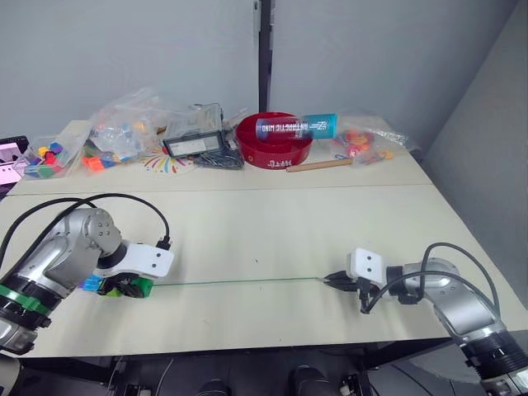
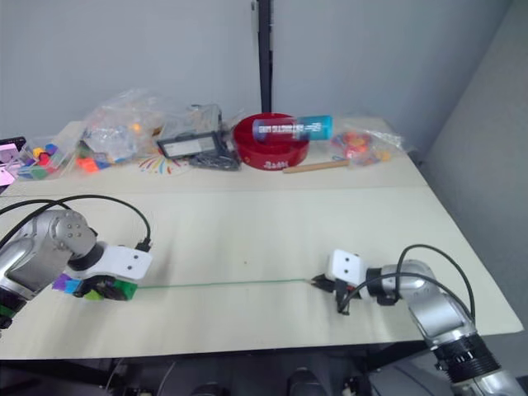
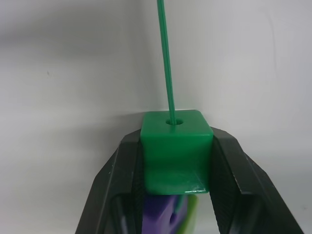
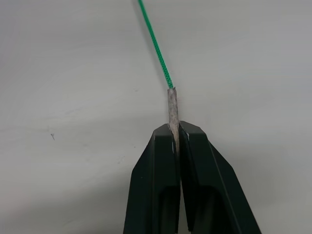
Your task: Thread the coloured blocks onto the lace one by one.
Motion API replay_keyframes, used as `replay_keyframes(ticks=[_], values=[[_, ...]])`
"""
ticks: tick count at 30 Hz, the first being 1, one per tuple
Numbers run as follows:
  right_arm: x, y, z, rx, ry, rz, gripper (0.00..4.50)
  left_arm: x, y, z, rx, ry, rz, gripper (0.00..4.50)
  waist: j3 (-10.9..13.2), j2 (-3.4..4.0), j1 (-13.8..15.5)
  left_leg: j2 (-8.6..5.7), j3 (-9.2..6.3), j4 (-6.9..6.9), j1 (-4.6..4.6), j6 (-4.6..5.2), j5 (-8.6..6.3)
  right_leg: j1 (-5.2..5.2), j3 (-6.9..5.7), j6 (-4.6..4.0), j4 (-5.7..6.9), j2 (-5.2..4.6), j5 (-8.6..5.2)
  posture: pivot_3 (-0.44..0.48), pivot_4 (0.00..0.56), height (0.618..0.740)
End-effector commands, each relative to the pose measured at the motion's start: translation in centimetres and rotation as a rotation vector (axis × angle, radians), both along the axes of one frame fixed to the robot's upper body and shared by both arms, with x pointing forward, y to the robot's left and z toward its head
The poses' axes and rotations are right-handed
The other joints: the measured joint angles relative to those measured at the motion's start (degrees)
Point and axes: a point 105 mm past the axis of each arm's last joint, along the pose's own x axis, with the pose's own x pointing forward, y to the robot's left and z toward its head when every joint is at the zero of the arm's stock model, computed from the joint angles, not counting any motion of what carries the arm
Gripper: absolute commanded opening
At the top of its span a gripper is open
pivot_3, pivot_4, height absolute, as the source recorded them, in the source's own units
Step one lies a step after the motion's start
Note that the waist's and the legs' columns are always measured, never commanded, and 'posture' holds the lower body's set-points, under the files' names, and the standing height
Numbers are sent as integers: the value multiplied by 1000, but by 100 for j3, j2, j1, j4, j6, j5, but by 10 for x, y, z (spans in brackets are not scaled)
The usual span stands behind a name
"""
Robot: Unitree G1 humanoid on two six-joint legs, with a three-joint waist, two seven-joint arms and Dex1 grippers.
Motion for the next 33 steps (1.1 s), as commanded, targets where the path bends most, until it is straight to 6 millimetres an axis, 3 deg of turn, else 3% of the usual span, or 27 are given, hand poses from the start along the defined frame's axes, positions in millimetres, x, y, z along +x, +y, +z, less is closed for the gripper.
replay_keyframes(ticks=[1,3,14,18,22,33], values=[[3,-25,-16,-89,35,-88,0,-7,27,-9,74,28,91,1195,0,0,-4,0,2,-2,19,3,-2,23,0,0,-4,0,-1,0,150,731],[4,-24,-17,-88,35,-86,0,-7,26,-10,68,31,95,1195,0,0,-3,1,3,-5,26,8,-5,49,0,36,-7,0,-28,0,150,731],[1,-26,-20,-106,48,-75,0,-10,22,-24,44,-9,97,1195,-31,50,-4,1,11,-5,27,9,-5,52,12,38,-4,1,-29,0,150,731],[4,-37,-21,-137,51,-114,0,-13,13,-25,5,-7,104,1195,-43,69,7,0,13,-5,27,9,-5,54,15,42,-4,0,-31,0,150,731],[4,-53,-25,-189,63,-136,0,-15,17,-31,32,-15,91,1195,-53,68,27,-3,17,-5,29,8,-5,58,18,45,-7,-3,-33,0,150,731],[-18,-10,-31,-81,156,-21,0,-10,7,-35,-7,-29,40,1195,-90,108,32,-2,25,-7,31,14,-8,58,28,47,-7,0,-35,0,150,731]])
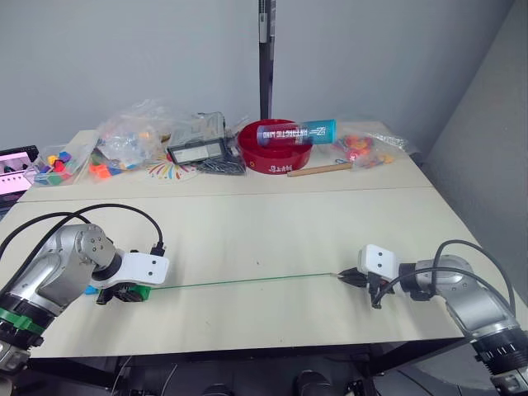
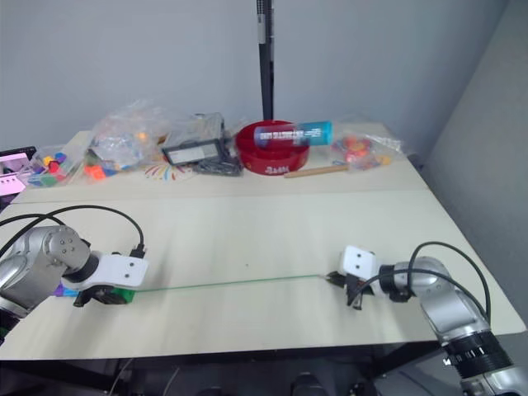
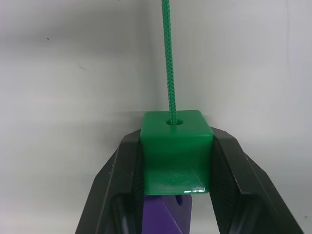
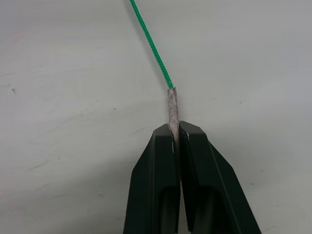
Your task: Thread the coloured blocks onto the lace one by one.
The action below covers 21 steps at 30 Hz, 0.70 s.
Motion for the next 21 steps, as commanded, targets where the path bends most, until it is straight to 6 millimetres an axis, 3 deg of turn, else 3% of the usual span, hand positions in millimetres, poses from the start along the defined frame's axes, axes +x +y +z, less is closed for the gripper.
replay_keyframes(ticks=[1,3,7,9,13,21], values=[[-22,12,-29,-6,139,38,0,-6,3,-20,15,60,-4,1195,-8,6,0,0,0,-1,1,0,0,0,0,0,0,1,-1,0,150,731],[-20,6,-33,-32,137,5,0,-5,5,-20,22,56,-11,1195,-17,14,-5,1,0,-2,4,5,-3,1,1,0,0,3,-3,0,150,731],[-8,-33,-32,-118,110,-110,0,0,6,-19,24,38,-11,1195,-22,22,1,0,4,-2,22,7,-4,17,6,3,0,4,-6,0,150,731],[-4,-42,-28,-131,95,-128,0,2,3,-18,15,37,-16,1195,-19,17,36,0,6,-2,54,7,-5,54,6,9,-7,2,-13,0,150,731],[-6,-26,-24,-79,103,-73,0,1,2,-20,13,45,-21,1195,-22,8,98,-1,10,-3,81,11,-9,80,6,9,-21,-2,-26,0,150,731],[-17,12,-37,-14,142,10,0,-1,6,-20,15,47,-11,1195,-29,11,50,4,16,-7,90,28,-18,80,20,4,-9,8,-29,0,150,731]])
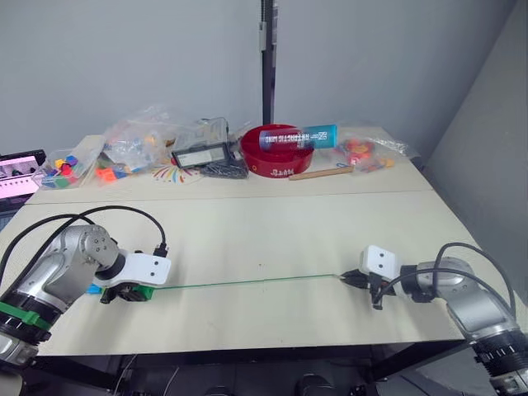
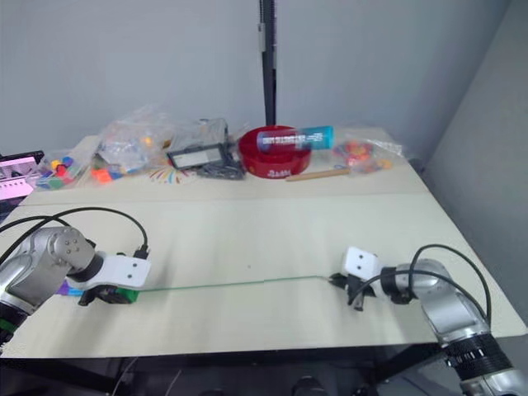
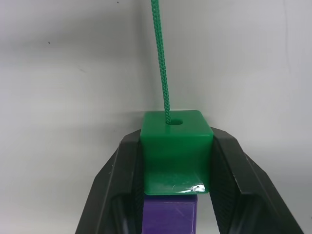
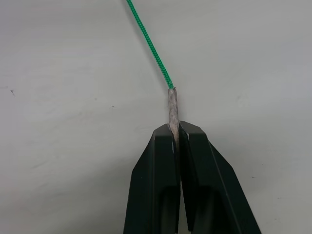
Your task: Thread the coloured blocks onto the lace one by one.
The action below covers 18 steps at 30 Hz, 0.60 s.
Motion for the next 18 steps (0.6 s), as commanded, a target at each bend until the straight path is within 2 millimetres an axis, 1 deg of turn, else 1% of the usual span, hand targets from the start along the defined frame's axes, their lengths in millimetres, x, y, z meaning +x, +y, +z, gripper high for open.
replay_keyframes(ticks=[1,6,10,12,14,16,18], values=[[-20,17,-34,-23,135,49,0,-6,6,-14,29,38,14,1195,-1,1,-20,1,0,-1,2,0,0,0,0,-2,1,1,-1,0,150,731],[-20,32,-37,-1,143,63,0,-4,4,-14,25,25,2,1195,-6,6,-67,3,-1,-3,4,1,-1,0,0,-3,2,3,-2,0,150,731],[-21,36,-37,7,155,73,0,-1,1,-13,14,0,-30,1195,-8,11,-72,3,-2,-5,4,1,-1,0,0,-5,2,4,-3,0,150,731],[-21,35,-37,8,156,69,714,-1,0,-13,6,-3,-32,1195,-9,13,-66,3,-2,-5,4,1,-1,0,0,-5,2,3,-4,0,150,731],[-20,34,-37,7,157,61,1314,1,-1,-12,-2,-14,-31,1195,-10,14,-61,2,-1,-5,3,1,-1,0,0,-4,1,2,-4,0,150,731],[-19,33,-36,19,165,57,1967,4,-5,-9,-23,-35,-44,2263,-10,14,-42,2,-1,-5,3,1,-1,0,-1,-4,1,2,-5,0,150,731],[-19,35,-25,67,167,69,2577,4,-12,0,-77,-46,-52,2868,-9,12,-33,2,-2,-6,1,1,-1,-3,-1,-4,0,2,-6,0,150,731]])
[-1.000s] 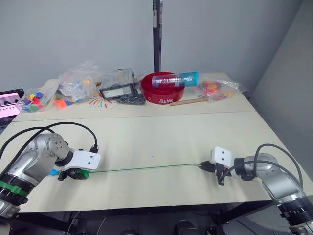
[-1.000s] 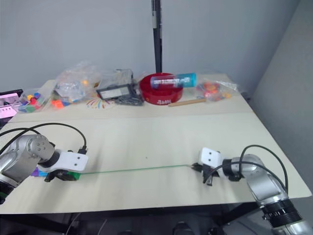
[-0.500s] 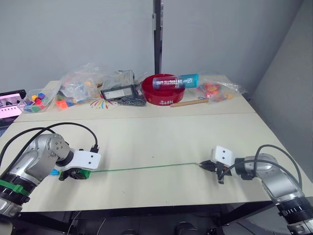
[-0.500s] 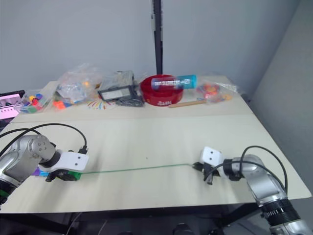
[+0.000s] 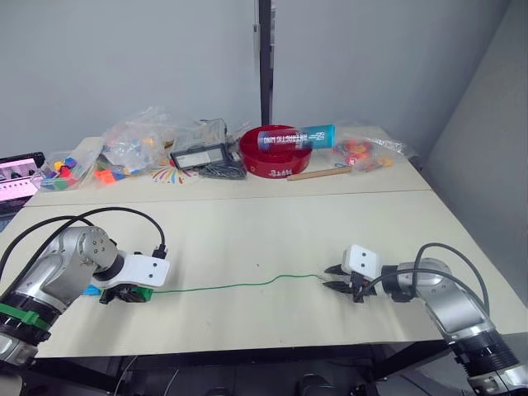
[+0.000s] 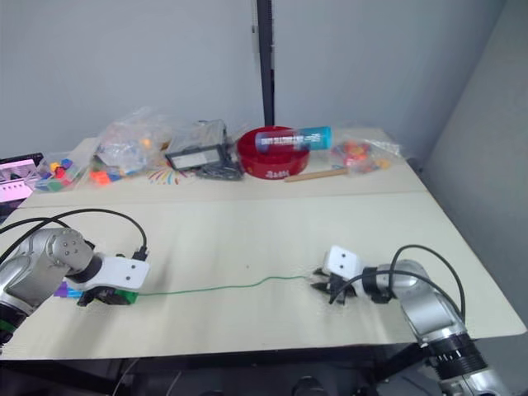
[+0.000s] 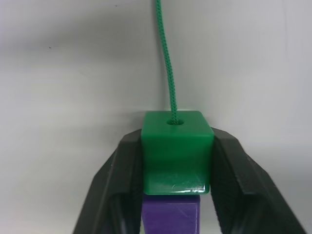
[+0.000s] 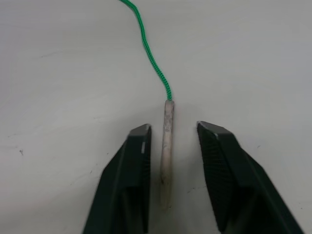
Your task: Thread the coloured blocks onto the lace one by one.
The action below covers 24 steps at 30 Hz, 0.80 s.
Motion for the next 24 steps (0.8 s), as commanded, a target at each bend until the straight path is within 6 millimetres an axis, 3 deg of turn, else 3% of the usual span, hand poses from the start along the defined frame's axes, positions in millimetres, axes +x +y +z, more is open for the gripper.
replay_keyframes(ticks=[1,5,6,10,13,17,19,21,24], values=[[-21,10,-16,45,147,64,2918,0,-11,4,-85,-11,-11,3191,6,-9,7,0,0,0,-3,0,0,-2,0,1,0,0,-1,0,150,731],[-24,13,9,108,124,98,4314,-5,-15,24,-164,-34,-13,4499,26,-41,34,0,-4,2,-42,13,-8,-71,-4,-1,0,-2,-1,0,150,731],[-25,14,14,124,121,105,4469,-7,-15,29,-180,-38,-11,4500,30,-47,36,-2,-5,6,-77,14,-8,-102,-4,-20,3,-4,11,0,150,731],[-34,20,38,225,136,113,4469,-22,-16,59,-330,-34,50,4500,68,-73,23,-2,-16,17,-193,17,-9,-225,-13,-47,22,-6,30,0,150,731],[-37,16,53,327,131,42,4469,-32,-11,81,-542,-115,164,4500,85,-65,48,-2,-27,17,-203,27,-16,-232,-38,-48,20,-15,31,0,150,731],[-38,-1,59,384,93,-94,4469,-40,4,100,-771,-286,321,4500,92,-72,112,-4,-32,15,-204,40,-24,-223,-56,-47,7,-24,30,0,150,731],[-38,-12,59,402,75,-163,4469,-48,19,102,-807,-387,373,4500,95,-74,123,-4,-32,16,-201,40,-24,-215,-58,-47,-2,-24,29,0,150,731],[-36,-31,59,426,42,-269,4469,-64,48,88,-831,-443,502,4500,96,-77,113,-5,-31,16,-195,39,-24,-208,-59,-47,-2,-26,29,0,150,731],[-36,-49,57,430,8,-357,4469,-80,62,80,-895,-476,587,4500,99,-84,99,-5,-25,15,-188,38,-24,-205,-56,-49,-2,-29,29,0,150,731]])
